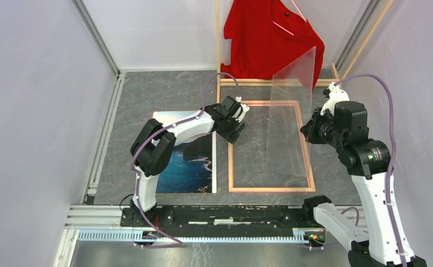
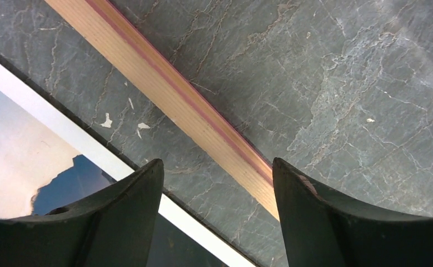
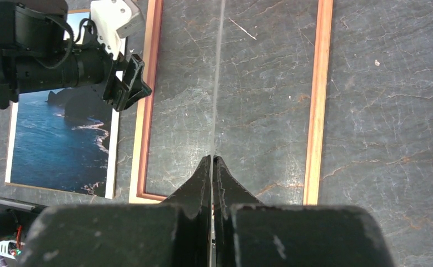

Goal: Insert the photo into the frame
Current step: Move the photo frame to the center of the board.

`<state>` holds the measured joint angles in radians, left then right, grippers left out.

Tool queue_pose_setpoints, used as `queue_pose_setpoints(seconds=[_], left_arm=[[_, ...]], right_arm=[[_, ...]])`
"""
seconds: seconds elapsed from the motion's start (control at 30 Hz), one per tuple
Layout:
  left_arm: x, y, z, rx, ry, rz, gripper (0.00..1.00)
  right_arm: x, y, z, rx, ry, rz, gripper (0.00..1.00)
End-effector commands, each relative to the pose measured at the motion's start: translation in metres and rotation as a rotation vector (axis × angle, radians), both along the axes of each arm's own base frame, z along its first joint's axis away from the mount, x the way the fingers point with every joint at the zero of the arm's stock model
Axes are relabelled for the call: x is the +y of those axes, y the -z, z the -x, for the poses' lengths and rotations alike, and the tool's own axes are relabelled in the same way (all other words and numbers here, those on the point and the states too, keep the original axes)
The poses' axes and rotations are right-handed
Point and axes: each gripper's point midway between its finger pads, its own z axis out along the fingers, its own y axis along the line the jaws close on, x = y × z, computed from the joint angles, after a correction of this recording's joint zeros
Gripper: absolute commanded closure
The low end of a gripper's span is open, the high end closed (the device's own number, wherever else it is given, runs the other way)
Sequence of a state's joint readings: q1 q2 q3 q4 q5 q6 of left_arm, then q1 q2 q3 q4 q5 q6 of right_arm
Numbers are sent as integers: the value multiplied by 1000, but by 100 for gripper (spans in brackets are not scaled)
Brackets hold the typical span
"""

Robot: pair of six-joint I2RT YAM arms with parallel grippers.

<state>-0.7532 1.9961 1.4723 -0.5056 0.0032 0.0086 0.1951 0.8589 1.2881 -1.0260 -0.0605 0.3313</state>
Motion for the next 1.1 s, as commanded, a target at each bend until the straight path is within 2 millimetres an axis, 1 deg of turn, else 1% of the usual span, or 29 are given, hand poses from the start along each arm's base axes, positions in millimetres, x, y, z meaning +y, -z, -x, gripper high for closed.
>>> queue_pose_setpoints(seconds=[0.0,0.17,0.33,0.37,0.47,0.53,0.57,0.67,0.77,0.93,1.0,1.03,1.07], left_arm=[[-7,7,-4,-31,-30,4,25],[5,23,0,-28,-32,-54,35],[19,32,4,-29,-51,-103,46],[22,34,6,-26,-53,-113,47],[35,37,11,-36,-39,-150,54],[43,37,16,-43,-32,-168,56],[46,34,17,-50,-29,-168,56],[56,35,26,-48,-10,-180,56],[61,37,32,-40,6,-192,56],[64,32,33,-48,-2,-193,54],[64,24,29,-63,-7,-180,48],[64,19,27,-67,-14,-174,39],[64,12,25,-71,-20,-160,26]], right_arm=[[1,-15,-7,-73,-2,-11,100],[4,-22,-11,-87,-8,-27,100],[9,-26,-14,-104,-20,-52,100],[10,-25,-15,-102,-25,-57,100],[14,-19,-16,-94,-39,-65,100],[16,-12,-18,-86,-49,-69,100],[17,-8,-20,-79,-50,-72,100],[24,-2,-23,-70,-68,-102,100],[29,-2,-25,-69,-83,-125,100],[37,0,-25,-58,-108,-158,100],[39,2,-25,-48,-117,-170,100],[41,2,-25,-45,-126,-178,100],[43,3,-24,-38,-132,-187,100]])
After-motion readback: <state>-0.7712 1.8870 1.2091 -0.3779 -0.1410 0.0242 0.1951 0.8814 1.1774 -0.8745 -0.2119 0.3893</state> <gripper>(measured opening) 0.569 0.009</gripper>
